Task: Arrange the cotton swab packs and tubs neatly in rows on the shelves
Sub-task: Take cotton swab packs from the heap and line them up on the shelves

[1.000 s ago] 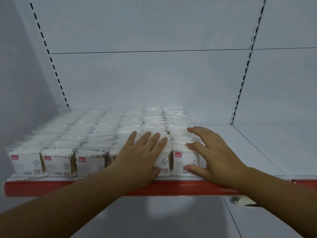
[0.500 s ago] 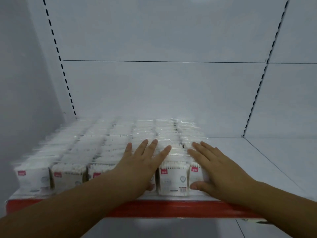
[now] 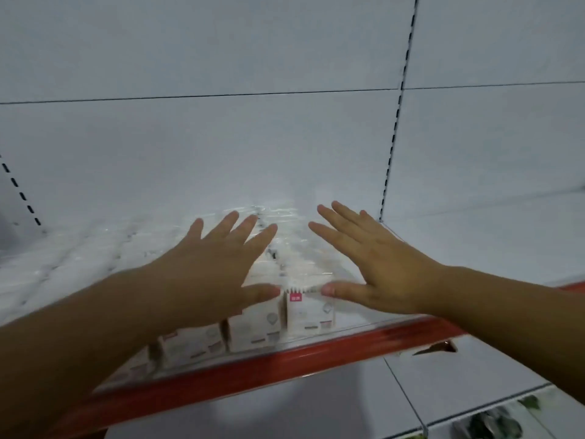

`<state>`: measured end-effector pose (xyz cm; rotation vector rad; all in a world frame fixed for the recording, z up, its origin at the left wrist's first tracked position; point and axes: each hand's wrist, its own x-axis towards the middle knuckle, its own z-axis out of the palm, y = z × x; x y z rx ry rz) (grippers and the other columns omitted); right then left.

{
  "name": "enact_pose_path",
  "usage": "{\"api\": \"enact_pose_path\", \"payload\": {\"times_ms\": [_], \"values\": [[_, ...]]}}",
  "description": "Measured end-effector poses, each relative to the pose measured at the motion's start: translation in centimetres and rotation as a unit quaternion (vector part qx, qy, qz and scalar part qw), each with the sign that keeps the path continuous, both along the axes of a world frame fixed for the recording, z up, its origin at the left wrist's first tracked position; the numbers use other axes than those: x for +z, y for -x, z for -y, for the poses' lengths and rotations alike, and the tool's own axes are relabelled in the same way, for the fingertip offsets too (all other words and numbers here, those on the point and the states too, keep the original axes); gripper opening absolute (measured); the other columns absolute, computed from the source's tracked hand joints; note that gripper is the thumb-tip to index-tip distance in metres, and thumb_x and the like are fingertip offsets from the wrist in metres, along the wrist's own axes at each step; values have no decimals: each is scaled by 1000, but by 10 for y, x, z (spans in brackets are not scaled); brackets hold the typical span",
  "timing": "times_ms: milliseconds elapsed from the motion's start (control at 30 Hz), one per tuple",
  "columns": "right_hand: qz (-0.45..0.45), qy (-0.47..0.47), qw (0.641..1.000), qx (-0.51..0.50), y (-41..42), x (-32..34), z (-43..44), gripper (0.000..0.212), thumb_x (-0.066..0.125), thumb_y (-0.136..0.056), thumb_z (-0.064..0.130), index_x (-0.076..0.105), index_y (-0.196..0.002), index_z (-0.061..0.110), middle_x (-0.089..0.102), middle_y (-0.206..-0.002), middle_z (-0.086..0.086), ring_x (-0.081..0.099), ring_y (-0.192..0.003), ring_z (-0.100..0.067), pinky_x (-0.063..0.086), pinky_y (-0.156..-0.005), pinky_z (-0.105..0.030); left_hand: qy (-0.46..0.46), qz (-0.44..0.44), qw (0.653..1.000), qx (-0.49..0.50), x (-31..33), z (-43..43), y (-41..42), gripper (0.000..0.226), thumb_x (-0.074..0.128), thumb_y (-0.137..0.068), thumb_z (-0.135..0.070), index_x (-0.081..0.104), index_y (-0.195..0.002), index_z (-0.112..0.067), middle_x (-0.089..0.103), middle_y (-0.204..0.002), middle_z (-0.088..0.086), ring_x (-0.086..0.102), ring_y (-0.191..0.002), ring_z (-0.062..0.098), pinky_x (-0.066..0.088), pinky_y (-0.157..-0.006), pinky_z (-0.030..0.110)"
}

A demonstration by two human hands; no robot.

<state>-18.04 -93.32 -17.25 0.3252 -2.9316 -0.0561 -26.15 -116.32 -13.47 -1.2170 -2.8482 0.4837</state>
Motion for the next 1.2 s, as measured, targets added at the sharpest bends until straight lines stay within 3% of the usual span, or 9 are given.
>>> {"api": "enact_pose_path", "payload": {"times_ms": [100,167,267,433,633,767,967,1067,1200], "values": [[53,-62,995,-51,-8,44,-62,76,28,-91,65,4,-153,30,-6,-161,9,-10,-147,-7,-3,-120,-31,-28,8,999,-21,32,-80,1,77,24,-94,-64,-10,-153,-27,-8,-162,-5,-3,-149,13,8,-121,42],[81,-80,981,-159,-18,74,-113,70,31,-95,60,9,-153,29,0,-162,8,-2,-148,-10,4,-120,-34,-37,9,999,-22,58,-147,-1,75,24,-97,-60,-2,-154,-19,1,-163,0,4,-149,17,9,-121,39],[59,-104,947,-297,-57,104,-188,66,28,-98,57,12,-153,25,9,-162,3,2,-149,-16,12,-120,-43,-92,30,994,-46,91,-239,-21,72,23,-98,-60,7,-155,-20,8,-162,1,10,-149,19,7,-119,40],[21,-55,914,-401,-165,111,-286,67,30,-97,58,12,-153,25,12,-161,2,6,-148,-17,15,-119,-44,-144,55,980,-123,104,-370,-82,73,23,-95,-67,14,-154,-26,11,-162,-5,10,-149,16,7,-120,45],[45,-4,871,-489,-306,73,-391,72,36,-95,60,11,-154,27,6,-162,1,7,-148,-18,12,-118,-41,-162,23,952,-260,85,-494,-150,62,27,-98,-59,23,-152,-29,24,-159,-8,20,-146,15,17,-117,34],[62,13,846,-529,-357,46,-440,73,39,-93,62,13,-153,29,9,-162,0,11,-148,-21,17,-119,-45,-122,44,952,-276,66,-563,-167,65,27,-98,-58,18,-153,-24,17,-161,-4,17,-147,16,16,-119,34],[49,-5,813,-581,-398,63,-525,62,47,-95,50,24,-150,31,26,-157,4,29,-141,-19,28,-113,-38,-151,86,915,-363,55,-709,-194,66,33,-98,-56,21,-153,-20,22,-160,-1,26,-144,19,22,-116,32],[75,-15,782,-618,-403,81,-574,63,45,-98,46,18,-152,28,22,-159,2,25,-143,-20,25,-113,-36,-150,123,898,-394,47,-783,-193,60,39,-98,-52,31,-149,-21,35,-154,2,37,-137,21,30,-109,31],[42,-19,760,-648,-399,97,-654,60,44,-98,48,23,-150,27,29,-156,1,30,-141,-21,27,-112,-36,-164,133,890,-404,39,-884,-185,65,44,-96,-53,25,-151,-24,29,-157,0,31,-141,20,27,-113,33]]}}
